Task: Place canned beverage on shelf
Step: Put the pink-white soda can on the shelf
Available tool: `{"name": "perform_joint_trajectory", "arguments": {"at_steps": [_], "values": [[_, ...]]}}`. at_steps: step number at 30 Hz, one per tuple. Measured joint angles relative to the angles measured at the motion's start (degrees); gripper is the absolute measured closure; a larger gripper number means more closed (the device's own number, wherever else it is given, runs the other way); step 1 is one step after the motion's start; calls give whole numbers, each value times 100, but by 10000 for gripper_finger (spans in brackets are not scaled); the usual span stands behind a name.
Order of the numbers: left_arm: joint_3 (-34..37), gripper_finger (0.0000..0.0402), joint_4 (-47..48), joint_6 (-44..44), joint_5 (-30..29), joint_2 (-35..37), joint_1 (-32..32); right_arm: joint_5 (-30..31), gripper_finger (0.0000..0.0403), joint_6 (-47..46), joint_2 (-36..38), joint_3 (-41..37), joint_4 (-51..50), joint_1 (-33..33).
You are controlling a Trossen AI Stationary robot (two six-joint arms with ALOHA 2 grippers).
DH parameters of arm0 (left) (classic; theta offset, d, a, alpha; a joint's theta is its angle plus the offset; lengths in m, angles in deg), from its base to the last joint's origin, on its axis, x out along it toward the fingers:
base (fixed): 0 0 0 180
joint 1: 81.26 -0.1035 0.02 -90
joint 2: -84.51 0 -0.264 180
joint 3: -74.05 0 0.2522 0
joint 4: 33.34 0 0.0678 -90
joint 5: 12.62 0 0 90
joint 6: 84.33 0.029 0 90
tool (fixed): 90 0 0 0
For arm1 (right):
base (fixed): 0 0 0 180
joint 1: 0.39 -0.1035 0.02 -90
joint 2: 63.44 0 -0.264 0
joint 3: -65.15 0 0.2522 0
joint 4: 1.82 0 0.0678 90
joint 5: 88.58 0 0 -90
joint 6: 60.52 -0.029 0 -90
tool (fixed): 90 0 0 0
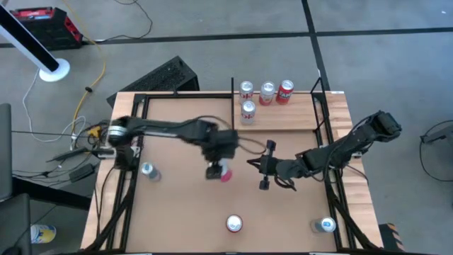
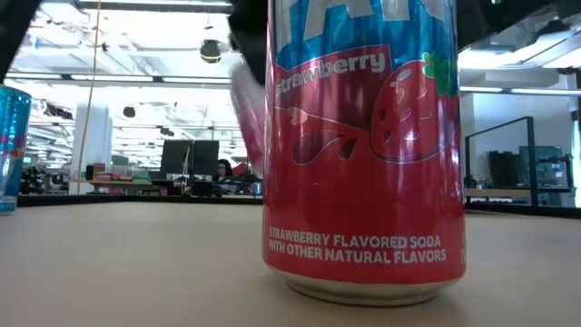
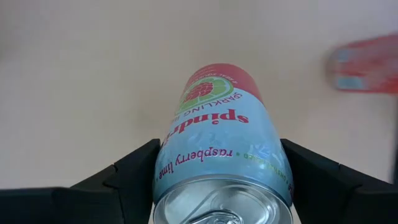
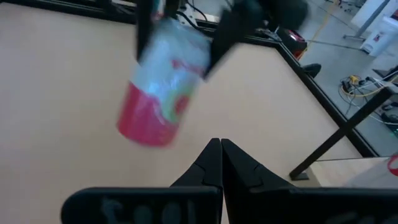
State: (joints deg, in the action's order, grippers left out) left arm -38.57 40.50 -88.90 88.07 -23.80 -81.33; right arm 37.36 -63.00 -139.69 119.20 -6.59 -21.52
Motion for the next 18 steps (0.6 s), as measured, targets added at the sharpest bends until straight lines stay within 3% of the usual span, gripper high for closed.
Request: {"name": "perform_joint_trajectory", "arguments": {"at_steps": [5, 10, 18], "values": [[-1413, 129, 959, 488, -459, -1152, -257, -2, 382, 0, 0, 0, -217, 36], [-2362, 128, 1317, 609, -692, -1744, -295, -4, 382, -22, 0, 0, -451, 14], [-2705, 14, 1453, 541, -797, -2013, -293, -4, 382, -114, -2, 0, -462, 16]]}}
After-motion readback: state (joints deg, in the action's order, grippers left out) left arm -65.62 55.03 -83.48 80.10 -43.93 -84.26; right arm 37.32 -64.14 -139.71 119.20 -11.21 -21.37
